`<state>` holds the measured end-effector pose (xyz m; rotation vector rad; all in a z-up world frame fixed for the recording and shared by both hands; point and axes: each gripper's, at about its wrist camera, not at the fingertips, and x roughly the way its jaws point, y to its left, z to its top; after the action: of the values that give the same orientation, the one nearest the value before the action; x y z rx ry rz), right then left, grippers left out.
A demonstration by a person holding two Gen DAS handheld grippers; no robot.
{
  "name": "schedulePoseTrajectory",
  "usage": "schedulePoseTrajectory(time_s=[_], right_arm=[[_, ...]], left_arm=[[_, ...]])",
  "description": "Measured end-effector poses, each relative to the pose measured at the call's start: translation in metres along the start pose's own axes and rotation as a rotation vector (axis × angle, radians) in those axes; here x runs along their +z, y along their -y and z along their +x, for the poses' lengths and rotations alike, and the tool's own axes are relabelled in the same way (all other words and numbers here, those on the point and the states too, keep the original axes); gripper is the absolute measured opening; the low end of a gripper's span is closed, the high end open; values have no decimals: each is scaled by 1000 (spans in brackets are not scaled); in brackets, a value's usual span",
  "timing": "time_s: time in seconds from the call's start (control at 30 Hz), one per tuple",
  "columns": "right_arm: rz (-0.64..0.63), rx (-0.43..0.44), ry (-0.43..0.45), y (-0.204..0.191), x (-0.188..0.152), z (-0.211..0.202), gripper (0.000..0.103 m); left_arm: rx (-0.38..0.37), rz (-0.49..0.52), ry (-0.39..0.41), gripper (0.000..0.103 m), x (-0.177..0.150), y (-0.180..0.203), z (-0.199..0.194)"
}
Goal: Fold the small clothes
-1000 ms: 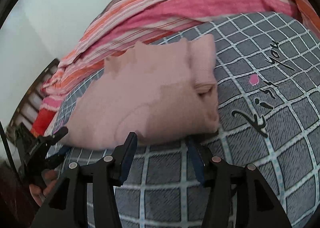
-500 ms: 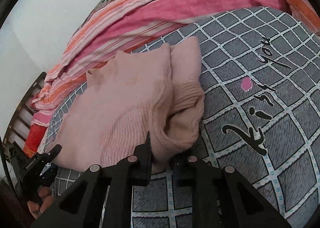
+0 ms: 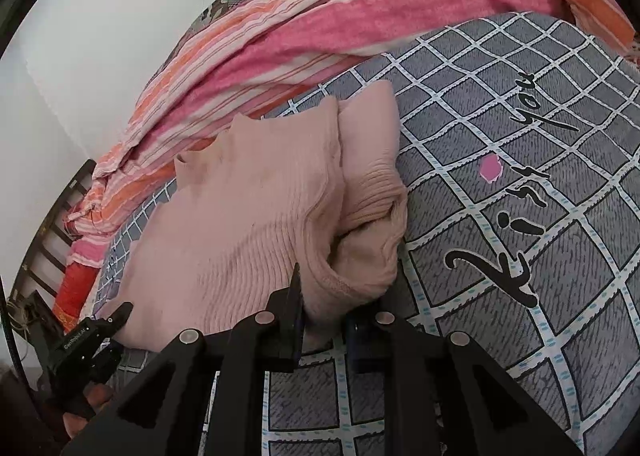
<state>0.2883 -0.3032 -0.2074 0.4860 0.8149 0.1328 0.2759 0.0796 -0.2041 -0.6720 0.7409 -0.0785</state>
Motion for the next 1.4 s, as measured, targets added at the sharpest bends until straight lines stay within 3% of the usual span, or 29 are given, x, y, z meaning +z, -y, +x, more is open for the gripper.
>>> schedulePoseTrajectory(time_s=[0.3, 0.5, 1.4], right_arm=[[-14, 2, -19, -1, 0, 3, 20], [-18, 2, 6, -2, -1, 1, 10], [-40, 51, 96, -5, -16, -39, 8]], left_arm=[[-13, -13, -2, 31, 0, -1, 0], [-34, -43, 5, 12, -1, -5, -2], [-84, -5, 102, 9, -20, -2, -45]])
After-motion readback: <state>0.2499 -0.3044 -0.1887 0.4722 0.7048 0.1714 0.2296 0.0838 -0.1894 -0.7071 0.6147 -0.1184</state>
